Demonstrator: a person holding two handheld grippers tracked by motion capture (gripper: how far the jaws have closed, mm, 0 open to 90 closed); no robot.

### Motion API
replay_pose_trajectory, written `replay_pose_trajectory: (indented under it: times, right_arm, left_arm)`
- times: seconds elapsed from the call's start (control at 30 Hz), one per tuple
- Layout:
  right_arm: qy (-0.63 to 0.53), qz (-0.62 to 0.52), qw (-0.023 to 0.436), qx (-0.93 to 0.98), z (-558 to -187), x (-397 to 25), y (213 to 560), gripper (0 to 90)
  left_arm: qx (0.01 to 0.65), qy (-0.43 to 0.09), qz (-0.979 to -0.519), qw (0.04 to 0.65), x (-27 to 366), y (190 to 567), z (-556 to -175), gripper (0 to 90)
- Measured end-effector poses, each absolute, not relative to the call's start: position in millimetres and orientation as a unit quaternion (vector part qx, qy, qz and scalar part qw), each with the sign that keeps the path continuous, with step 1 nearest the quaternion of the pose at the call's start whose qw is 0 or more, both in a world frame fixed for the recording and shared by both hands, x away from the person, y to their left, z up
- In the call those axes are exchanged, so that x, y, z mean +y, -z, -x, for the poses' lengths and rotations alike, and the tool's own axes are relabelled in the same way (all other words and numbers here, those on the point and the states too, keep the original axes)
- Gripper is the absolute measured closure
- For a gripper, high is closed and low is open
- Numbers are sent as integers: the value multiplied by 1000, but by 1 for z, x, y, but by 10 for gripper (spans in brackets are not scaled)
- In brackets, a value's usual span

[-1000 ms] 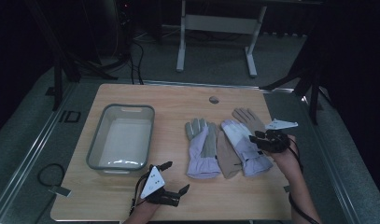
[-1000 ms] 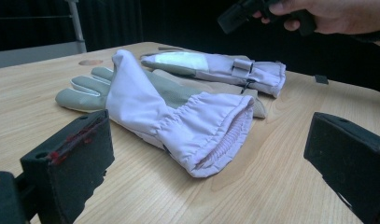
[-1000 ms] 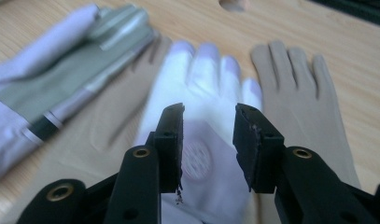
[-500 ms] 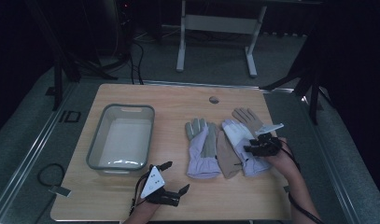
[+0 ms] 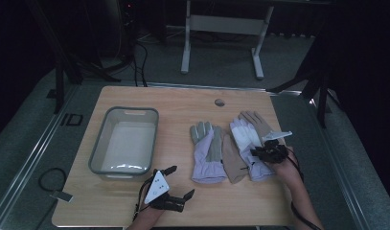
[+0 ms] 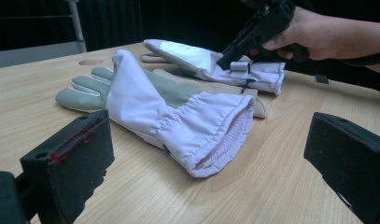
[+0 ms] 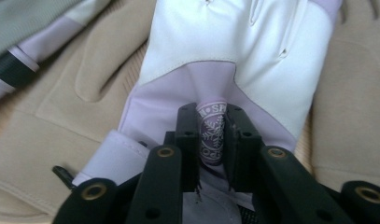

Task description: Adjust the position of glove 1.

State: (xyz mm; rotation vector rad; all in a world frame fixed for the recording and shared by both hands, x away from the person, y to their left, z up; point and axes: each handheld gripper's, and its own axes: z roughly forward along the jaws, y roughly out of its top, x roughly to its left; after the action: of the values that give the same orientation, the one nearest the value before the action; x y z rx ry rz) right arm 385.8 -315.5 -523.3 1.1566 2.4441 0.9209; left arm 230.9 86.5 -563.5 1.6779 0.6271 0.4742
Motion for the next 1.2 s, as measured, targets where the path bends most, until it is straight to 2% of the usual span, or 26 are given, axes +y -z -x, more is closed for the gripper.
replay_pose_trajectory:
  times: [0.3,0.43,0.53,0.77,1.2]
  right_arm:
    - [-366,-453,138,801,-369,-324,493,795]
    - [-379,-486,162,771,-357,-320,471,793]
    - [-386,-491,161,764,-353,-315,463,793]
    - [-393,-493,184,754,-339,-277,443,793]
    - [-413,-480,173,754,-333,-197,432,791]
  left_arm:
    - [272,-205,-723,601,86,564,-231,14]
    - [274,-205,-722,601,86,564,-231,13]
    - [274,-207,-722,601,86,564,-231,14]
    - [275,-218,-720,598,87,564,-230,13]
    - [276,-220,-719,599,88,564,-229,13]
